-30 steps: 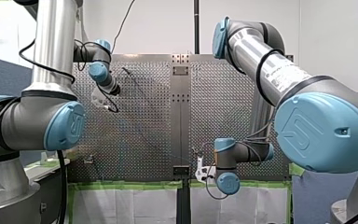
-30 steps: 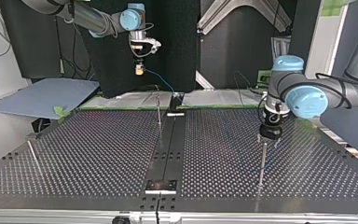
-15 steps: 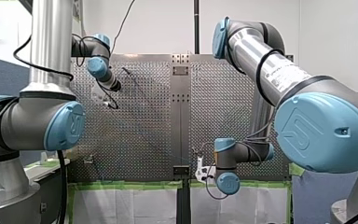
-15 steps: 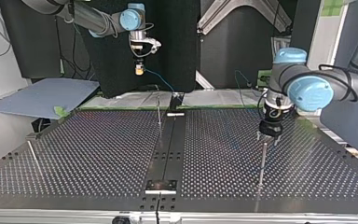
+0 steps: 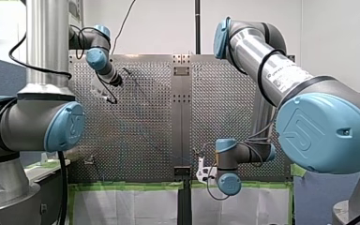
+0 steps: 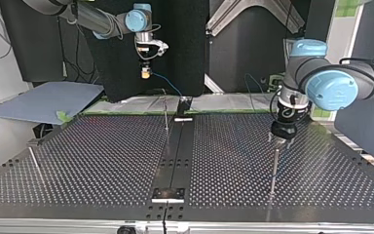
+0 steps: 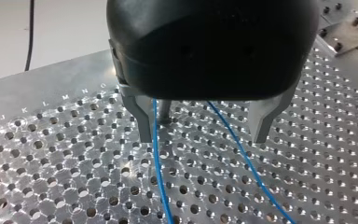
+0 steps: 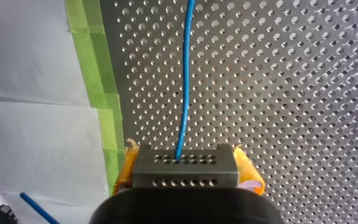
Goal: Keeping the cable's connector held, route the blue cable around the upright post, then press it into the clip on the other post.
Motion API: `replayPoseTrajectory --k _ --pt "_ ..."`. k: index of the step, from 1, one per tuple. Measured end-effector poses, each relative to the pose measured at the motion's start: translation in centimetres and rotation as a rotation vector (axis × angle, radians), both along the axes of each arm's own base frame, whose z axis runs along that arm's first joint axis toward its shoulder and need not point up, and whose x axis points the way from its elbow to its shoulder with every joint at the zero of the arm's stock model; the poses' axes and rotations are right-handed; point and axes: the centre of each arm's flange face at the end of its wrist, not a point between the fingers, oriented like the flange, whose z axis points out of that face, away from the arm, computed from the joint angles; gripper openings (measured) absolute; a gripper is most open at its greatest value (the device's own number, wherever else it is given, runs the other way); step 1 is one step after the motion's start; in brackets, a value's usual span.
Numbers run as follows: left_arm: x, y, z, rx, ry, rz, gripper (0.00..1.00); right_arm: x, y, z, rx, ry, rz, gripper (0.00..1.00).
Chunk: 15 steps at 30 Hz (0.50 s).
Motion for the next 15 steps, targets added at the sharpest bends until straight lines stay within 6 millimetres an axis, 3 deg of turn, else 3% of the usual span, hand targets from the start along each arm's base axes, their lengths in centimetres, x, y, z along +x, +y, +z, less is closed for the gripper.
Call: replayPoseTrajectory --k 4,15 --pt "-0.5 -0.2 0.4 0.015 0.004 -0.007 1.0 0.0 0.0 0.0 0.002 0.001 0.0 0.0" --pt "-4.5 -0.9 4.5 0.124 -0.017 -0.005 1.0 0.0 0.0 0.0 0.003 0.0 0.002 0.0"
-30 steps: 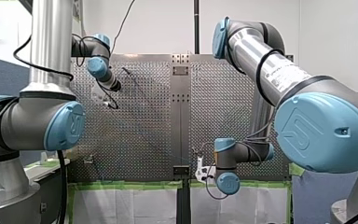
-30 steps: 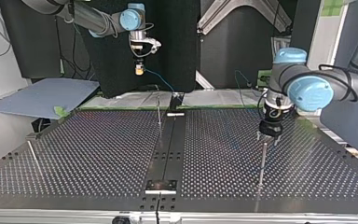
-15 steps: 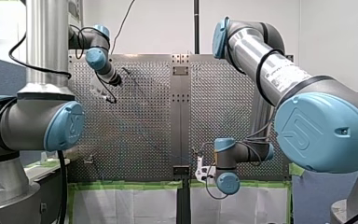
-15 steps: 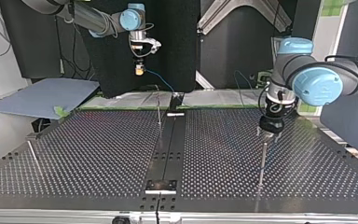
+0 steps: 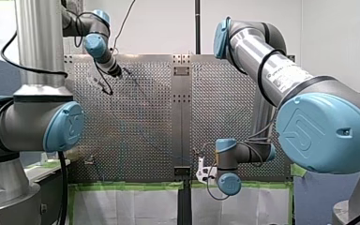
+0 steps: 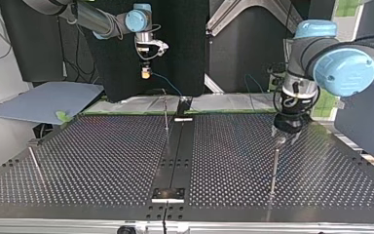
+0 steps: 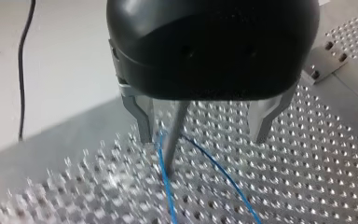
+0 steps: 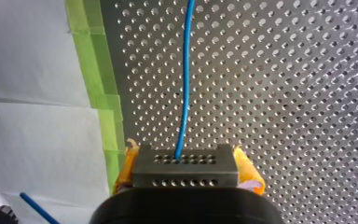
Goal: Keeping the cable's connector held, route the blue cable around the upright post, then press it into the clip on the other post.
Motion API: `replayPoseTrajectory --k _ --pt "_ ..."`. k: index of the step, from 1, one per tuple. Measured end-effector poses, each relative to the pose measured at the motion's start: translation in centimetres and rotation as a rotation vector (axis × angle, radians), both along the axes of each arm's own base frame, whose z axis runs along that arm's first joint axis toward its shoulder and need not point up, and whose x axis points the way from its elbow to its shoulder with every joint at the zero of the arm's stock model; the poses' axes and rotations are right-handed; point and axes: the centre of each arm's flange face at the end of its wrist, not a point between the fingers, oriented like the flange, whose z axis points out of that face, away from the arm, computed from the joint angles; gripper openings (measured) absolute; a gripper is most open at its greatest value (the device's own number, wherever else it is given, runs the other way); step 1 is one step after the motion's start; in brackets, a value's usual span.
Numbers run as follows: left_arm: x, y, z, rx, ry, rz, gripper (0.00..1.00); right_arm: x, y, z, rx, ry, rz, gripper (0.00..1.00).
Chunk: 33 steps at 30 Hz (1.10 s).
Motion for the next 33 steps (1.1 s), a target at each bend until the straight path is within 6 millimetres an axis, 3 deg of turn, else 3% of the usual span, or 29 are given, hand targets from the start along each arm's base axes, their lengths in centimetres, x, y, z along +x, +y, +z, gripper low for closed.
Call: replayPoseTrajectory --k 12,27,33 --pt "-3.3 -0.4 4.7 0.121 -0.11 -0.039 1.0 0.1 -0.2 0.0 0.001 0.013 0.002 0.0" --pt "-1.9 -2.6 8.4 0.272 -0.155 -0.127 1.0 0.4 -0.5 0.1 0.003 0.023 0.007 0.0" --pt "-1.8 -2.8 8.0 0.345 -0.117 -0.097 1.0 0.4 -0.5 0.1 0.004 0.028 0.008 0.0"
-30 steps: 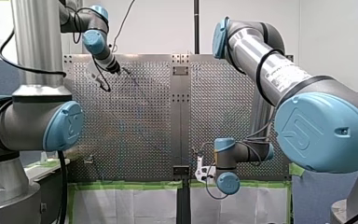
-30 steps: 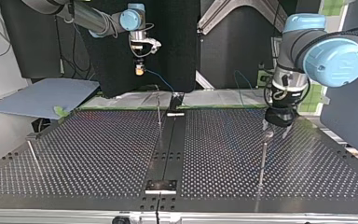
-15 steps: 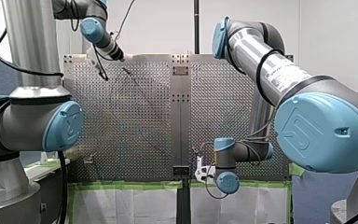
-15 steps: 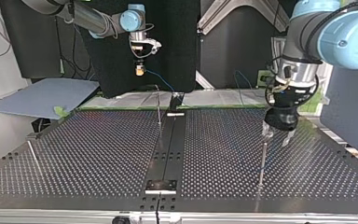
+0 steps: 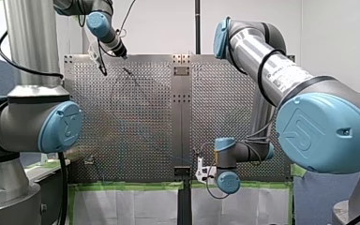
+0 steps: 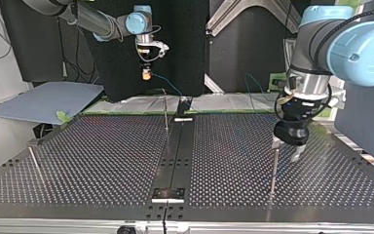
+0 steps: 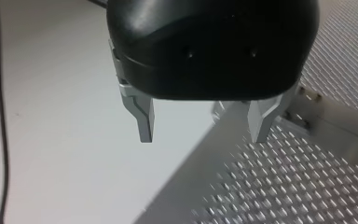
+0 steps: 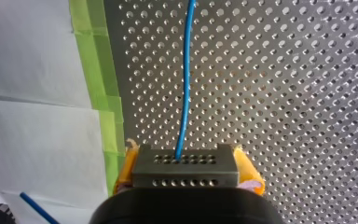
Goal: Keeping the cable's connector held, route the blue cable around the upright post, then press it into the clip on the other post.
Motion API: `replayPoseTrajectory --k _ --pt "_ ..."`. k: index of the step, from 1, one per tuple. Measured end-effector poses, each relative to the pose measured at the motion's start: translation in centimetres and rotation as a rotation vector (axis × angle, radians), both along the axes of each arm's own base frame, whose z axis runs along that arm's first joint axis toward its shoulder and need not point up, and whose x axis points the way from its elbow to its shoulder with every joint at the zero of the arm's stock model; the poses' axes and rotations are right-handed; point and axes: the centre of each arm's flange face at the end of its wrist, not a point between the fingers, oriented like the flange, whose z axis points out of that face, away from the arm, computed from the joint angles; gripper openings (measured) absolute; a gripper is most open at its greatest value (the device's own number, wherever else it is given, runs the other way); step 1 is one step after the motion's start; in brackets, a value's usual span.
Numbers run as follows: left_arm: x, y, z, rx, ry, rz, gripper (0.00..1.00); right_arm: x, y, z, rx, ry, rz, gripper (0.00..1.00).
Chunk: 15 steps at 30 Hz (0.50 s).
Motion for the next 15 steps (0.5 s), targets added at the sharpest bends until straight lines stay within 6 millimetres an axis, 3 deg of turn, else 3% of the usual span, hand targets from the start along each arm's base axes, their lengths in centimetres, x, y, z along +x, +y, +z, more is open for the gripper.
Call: replayPoseTrajectory --k 5,15 --pt "0.2 -0.1 -1.2 0.064 0.051 0.032 1.0 0.0 0.0 -0.1 0.003 0.005 0.0 0.0" --pt "0.1 -0.2 -1.5 0.18 0.061 0.063 1.0 -0.1 0.1 -0.1 0.007 0.009 0.0 0.0"
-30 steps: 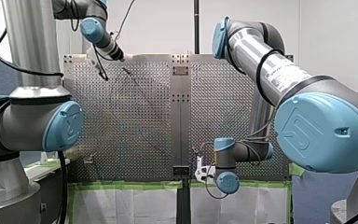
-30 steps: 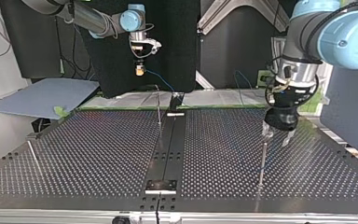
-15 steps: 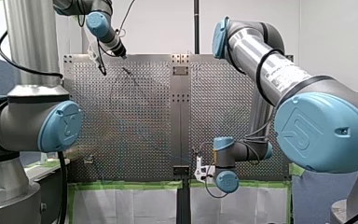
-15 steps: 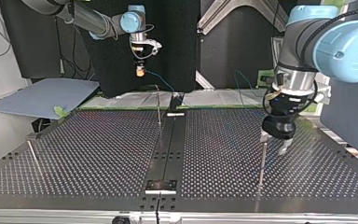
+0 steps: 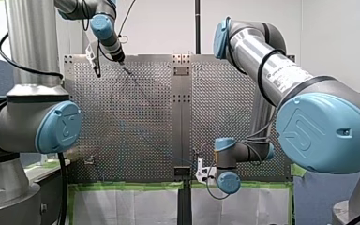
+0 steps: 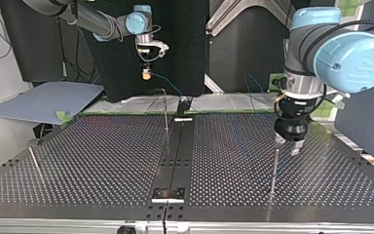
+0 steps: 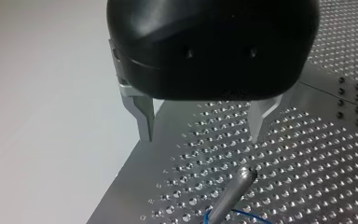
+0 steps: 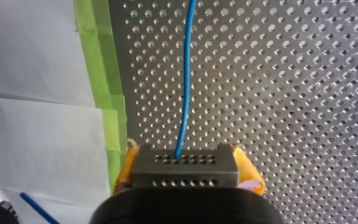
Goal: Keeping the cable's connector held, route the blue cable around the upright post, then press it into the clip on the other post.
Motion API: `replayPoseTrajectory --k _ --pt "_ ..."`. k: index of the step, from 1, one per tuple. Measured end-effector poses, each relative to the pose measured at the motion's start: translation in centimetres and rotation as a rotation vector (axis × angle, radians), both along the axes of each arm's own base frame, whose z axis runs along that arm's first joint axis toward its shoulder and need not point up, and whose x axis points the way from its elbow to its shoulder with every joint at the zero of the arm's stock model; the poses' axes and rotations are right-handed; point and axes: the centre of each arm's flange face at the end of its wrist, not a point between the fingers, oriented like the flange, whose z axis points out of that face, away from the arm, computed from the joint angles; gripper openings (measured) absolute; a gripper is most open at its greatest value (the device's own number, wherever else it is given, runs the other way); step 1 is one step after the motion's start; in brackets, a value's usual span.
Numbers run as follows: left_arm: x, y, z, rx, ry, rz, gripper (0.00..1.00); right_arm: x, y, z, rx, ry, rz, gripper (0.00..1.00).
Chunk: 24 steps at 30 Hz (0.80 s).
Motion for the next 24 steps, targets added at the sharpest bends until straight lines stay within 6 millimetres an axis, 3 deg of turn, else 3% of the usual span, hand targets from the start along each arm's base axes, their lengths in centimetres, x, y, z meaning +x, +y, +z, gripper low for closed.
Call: replayPoseTrajectory --k 24 --pt "0.3 0.2 -2.0 0.201 0.099 0.037 1.0 0.0 0.0 0.0 0.0 0.0 0.0 0.0"
